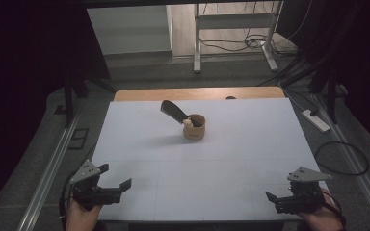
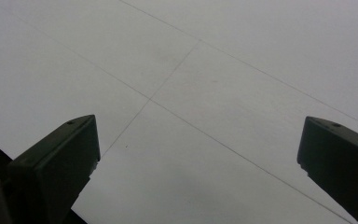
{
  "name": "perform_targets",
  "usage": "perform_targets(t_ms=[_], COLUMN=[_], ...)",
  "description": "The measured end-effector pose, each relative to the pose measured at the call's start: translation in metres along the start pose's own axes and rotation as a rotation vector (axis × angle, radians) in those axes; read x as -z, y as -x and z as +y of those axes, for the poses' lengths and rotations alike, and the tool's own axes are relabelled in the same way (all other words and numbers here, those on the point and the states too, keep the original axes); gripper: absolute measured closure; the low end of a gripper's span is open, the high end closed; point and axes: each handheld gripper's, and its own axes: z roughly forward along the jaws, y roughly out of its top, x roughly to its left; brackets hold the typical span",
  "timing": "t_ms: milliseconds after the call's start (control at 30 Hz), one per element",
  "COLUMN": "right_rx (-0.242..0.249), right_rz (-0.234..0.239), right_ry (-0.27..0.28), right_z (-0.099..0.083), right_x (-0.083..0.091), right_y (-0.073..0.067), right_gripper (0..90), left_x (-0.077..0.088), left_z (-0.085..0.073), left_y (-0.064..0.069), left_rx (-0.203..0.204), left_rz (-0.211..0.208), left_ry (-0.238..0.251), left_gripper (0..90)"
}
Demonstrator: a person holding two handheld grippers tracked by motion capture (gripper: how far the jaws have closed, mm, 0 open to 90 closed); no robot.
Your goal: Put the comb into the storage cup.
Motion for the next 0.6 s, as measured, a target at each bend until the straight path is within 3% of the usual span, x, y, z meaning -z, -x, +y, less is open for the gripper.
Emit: perform_targets(t_ms=[600], right_rx=[-0.001], right_rz=[-0.003], right_ry=[-0.001], right_z=[0.000], right_x=[0.000], right_y=[0.000], right_gripper=[0.0], left_x=[0.015], left_z=[-0.014], left_y=[-0.001], left_rx=[0.011], left_rz=[0.054], left_ry=[0.001], left_gripper=[0.0])
